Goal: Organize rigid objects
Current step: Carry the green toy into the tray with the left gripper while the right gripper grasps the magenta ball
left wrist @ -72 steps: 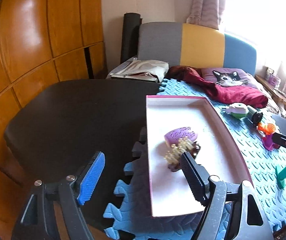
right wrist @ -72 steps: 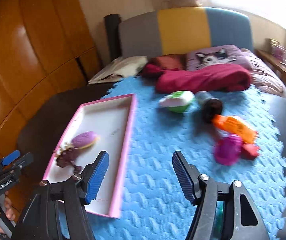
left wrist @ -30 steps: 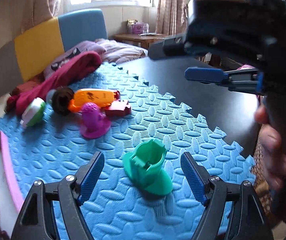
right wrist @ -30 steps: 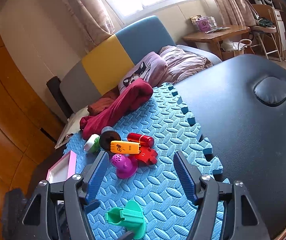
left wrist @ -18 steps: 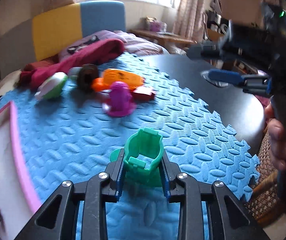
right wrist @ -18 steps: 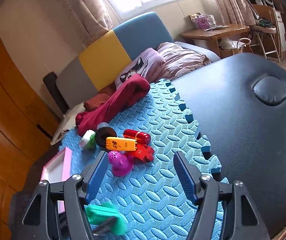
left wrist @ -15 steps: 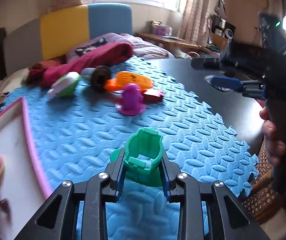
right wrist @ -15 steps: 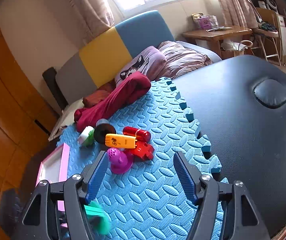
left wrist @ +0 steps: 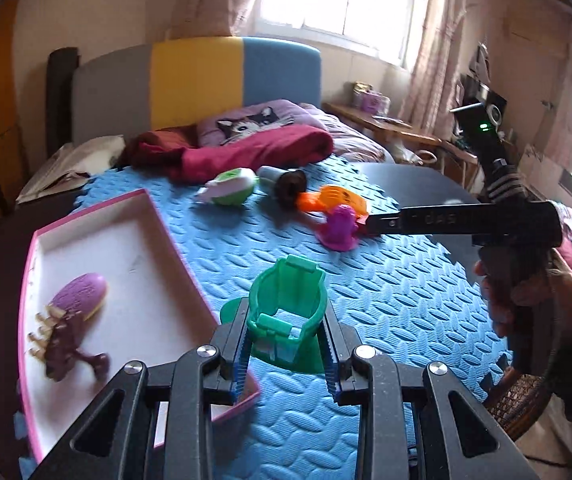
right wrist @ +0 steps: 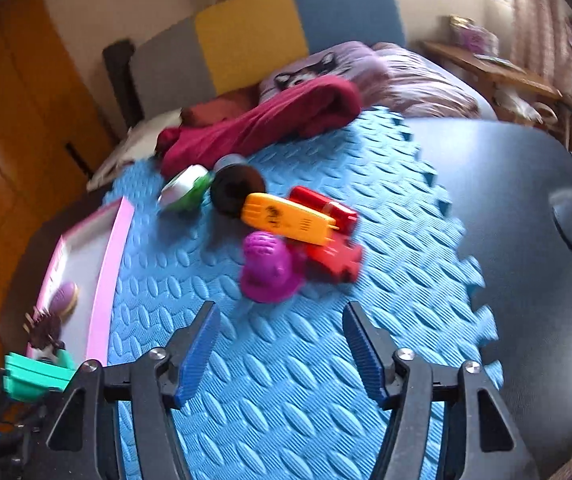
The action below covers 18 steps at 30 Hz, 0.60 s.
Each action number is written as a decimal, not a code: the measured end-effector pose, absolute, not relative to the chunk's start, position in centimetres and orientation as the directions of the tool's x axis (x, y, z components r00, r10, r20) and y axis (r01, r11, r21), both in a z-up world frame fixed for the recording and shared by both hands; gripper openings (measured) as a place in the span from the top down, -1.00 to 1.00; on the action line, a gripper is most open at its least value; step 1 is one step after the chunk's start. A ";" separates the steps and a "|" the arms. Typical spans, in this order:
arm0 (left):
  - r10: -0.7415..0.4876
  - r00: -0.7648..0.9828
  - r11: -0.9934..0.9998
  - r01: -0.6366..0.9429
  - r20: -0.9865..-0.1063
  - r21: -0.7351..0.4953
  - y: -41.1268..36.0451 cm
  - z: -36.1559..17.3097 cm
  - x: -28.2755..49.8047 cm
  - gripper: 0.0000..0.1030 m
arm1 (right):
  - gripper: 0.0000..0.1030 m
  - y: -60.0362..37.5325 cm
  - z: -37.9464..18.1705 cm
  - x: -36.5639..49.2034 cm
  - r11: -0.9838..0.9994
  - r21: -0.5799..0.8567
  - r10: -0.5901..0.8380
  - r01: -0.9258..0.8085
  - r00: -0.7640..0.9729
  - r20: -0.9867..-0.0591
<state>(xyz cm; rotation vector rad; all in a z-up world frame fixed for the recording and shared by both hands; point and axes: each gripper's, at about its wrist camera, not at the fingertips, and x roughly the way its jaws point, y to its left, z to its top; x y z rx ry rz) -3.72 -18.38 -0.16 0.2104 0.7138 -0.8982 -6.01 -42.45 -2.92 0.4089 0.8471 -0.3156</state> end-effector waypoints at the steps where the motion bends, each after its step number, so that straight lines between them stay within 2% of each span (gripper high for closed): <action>1: -0.641 0.415 0.627 0.768 -0.646 -0.129 -18.0 -0.1 -3.5 0.40 | -0.23 -42.3 -2.9 -5.4 0.882 0.207 -0.116 0.424 0.619 -0.777; 3: -0.638 0.424 0.642 0.754 -0.643 -0.141 -17.2 -0.1 -3.1 0.40 | -0.23 -42.1 -3.2 -3.8 0.886 0.160 -0.151 0.436 0.596 -0.789; 9: -0.632 0.438 0.667 0.727 -0.639 -0.161 -15.4 -0.1 -2.5 0.40 | -0.08 -43.2 -5.5 -0.5 0.866 0.168 -0.148 0.472 0.561 -0.814; 10: -0.631 0.439 0.671 0.723 -0.640 -0.164 -15.2 -0.1 -2.4 0.40 | 0.03 -43.2 -5.7 -0.3 0.866 0.169 -0.146 0.471 0.562 -0.814; 11: -0.630 0.440 0.674 0.719 -0.640 -0.169 -15.0 -0.1 -2.3 0.40 | 0.33 -43.3 -6.0 0.1 0.869 0.174 -0.140 0.464 0.566 -0.812; 12: -0.627 0.443 0.680 0.713 -0.640 -0.173 -14.7 -0.1 -2.2 0.40 | 0.37 -43.1 -6.3 0.3 0.877 0.179 -0.132 0.447 0.581 -0.803; 18: -0.623 0.457 0.711 0.669 -0.635 -0.215 -12.7 0.0 -1.3 0.40 | 0.38 -39.7 -6.4 1.3 0.948 0.137 -0.069 0.287 0.605 -0.793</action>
